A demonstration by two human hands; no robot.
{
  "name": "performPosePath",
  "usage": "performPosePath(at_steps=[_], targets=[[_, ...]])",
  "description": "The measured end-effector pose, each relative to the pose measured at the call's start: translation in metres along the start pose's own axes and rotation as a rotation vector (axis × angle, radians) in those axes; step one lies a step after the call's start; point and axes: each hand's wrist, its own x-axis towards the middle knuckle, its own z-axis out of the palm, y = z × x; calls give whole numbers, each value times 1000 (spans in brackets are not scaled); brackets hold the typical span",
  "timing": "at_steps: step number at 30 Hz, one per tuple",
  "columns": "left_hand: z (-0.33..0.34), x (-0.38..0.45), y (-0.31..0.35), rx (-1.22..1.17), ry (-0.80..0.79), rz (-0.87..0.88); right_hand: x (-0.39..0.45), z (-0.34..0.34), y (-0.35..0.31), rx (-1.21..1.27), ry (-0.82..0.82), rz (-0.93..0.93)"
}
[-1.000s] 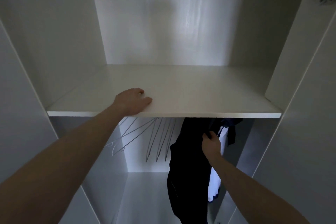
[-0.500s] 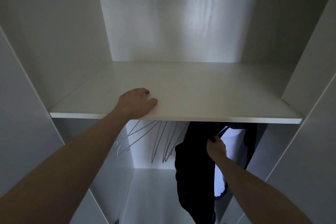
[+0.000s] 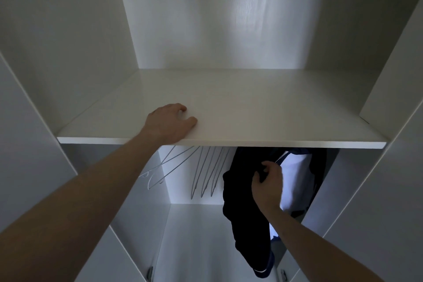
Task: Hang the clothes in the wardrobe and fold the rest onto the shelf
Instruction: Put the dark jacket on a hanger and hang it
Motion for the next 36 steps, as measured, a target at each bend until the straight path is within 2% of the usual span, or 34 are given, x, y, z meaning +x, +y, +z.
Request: performPosePath(at_steps=[3,6,9,12,17,22,26,36], targets=[[1,0,-1,-5,0,-5,-12,24,-14,148,-216,9],[1,0,-1,-16,3,-6,-15,51,-23,235,-397,176],[1,-1,-1,-27,7,-6,-14,68,-24,187,-502,313],[1,-1,-1,-26,19,0,-10,76,-19,66,-559,352],[1,-2,0,-42,26,-3,-5,82,-11,-64,-570,354],[2,-1,1,-40,45,5,-4,79,-15,67,-479,434],[3,-2,1,-39,48,-3,-3,69,-21,157,-443,411],[4,0,-1,-42,51,17,-13,24,-38,152,-502,358]])
